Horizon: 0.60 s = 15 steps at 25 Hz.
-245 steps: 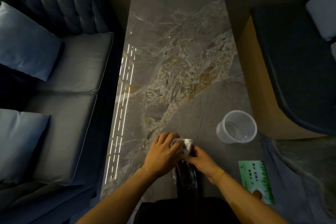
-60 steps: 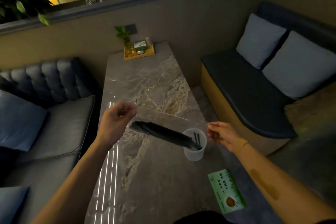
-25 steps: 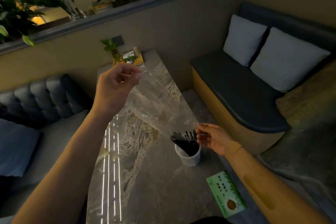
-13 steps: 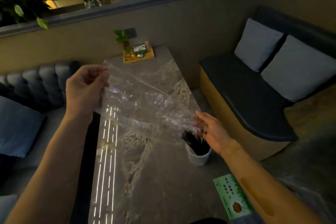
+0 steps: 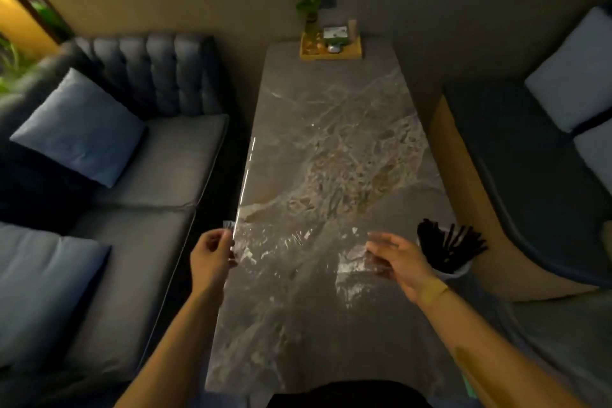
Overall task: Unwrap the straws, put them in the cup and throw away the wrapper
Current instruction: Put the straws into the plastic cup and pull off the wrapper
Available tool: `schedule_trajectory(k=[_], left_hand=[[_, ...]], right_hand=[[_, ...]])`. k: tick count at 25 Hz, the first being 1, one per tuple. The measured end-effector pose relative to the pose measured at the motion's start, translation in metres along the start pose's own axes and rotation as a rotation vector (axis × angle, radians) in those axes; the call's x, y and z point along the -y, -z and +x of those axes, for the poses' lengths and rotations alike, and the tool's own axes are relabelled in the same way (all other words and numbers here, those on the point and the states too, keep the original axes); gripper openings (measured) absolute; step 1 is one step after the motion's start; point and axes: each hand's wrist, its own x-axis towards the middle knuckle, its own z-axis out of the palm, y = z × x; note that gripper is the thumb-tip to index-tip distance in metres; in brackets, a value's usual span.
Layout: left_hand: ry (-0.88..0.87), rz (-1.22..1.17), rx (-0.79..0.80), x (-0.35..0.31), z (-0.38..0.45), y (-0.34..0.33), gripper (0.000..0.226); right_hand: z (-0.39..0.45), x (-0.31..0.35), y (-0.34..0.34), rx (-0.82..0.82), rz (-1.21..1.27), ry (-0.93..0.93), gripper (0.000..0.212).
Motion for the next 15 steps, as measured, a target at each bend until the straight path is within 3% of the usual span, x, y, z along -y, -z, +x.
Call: schedule_trajectory(k=[4, 15], left_hand=[[0.056, 0.154, 0.052, 0.060, -0.010, 0.023, 0.013], [0.082, 0.505, 0.297, 0.142, -0.024, 0.059, 0.004]], right_hand=[[0.015, -0.052, -0.011, -0.182, -0.118, -0.056, 0.006], [0.017, -0.158, -0.002, -0.306, -0.356, -0.150, 0.037]])
